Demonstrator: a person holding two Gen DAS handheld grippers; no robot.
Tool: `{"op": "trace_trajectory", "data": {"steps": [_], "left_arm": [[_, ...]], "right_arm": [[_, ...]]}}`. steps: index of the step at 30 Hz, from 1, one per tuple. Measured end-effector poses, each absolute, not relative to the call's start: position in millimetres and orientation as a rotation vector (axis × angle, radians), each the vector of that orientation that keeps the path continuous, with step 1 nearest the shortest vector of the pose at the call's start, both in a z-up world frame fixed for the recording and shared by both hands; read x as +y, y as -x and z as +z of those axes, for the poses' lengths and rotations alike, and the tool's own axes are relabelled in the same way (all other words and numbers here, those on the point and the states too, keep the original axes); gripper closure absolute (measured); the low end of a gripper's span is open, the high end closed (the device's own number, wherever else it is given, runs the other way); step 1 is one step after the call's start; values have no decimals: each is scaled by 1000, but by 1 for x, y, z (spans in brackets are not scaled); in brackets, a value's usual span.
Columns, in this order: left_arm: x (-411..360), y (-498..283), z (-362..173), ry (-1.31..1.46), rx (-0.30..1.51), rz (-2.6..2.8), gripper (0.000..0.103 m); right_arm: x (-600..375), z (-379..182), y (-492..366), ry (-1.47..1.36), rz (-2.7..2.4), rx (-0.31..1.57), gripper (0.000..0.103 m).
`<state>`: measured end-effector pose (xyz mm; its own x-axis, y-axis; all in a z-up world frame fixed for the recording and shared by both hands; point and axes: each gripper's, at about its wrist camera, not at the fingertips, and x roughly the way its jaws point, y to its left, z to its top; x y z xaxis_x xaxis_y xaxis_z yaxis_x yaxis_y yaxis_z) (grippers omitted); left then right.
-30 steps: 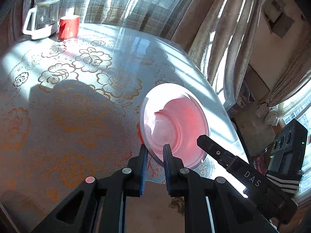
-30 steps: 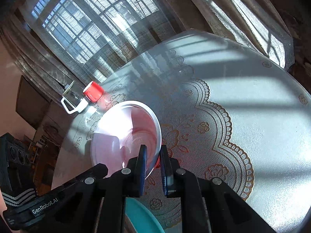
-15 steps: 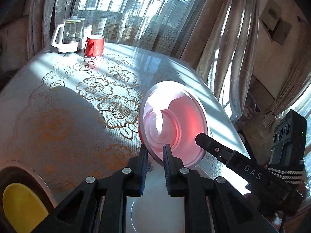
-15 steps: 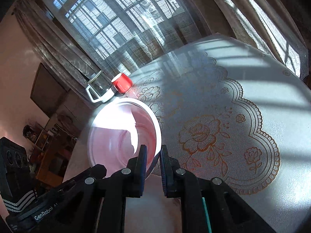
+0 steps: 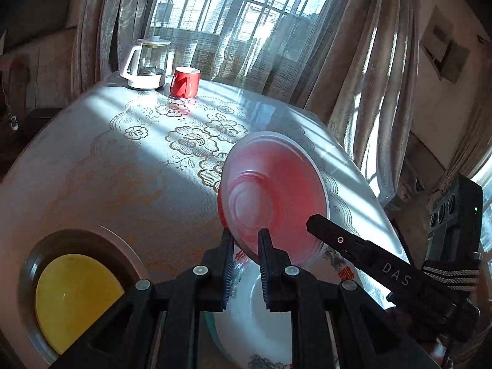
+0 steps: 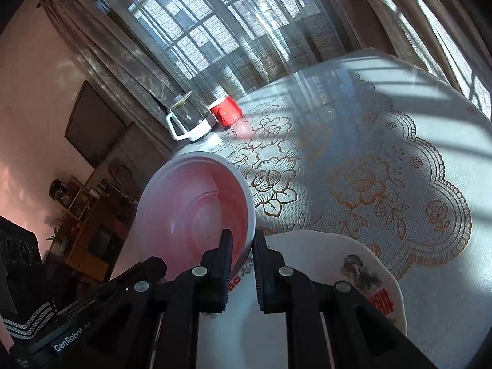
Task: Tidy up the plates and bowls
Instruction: 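Lift the red bowl with the left gripper and carry it over the steel bowl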
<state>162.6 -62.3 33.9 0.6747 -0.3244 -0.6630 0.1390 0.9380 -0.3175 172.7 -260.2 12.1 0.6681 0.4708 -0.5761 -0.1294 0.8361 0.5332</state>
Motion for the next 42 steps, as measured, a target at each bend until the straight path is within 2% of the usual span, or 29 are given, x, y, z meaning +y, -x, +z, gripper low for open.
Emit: {"op": "trace_trajectory", "data": {"steps": [42], "left_arm": [[55,-69,20,384,761,-160,87]], "right_arm": [[-145,7,-119,-332,574,825,90]]}}
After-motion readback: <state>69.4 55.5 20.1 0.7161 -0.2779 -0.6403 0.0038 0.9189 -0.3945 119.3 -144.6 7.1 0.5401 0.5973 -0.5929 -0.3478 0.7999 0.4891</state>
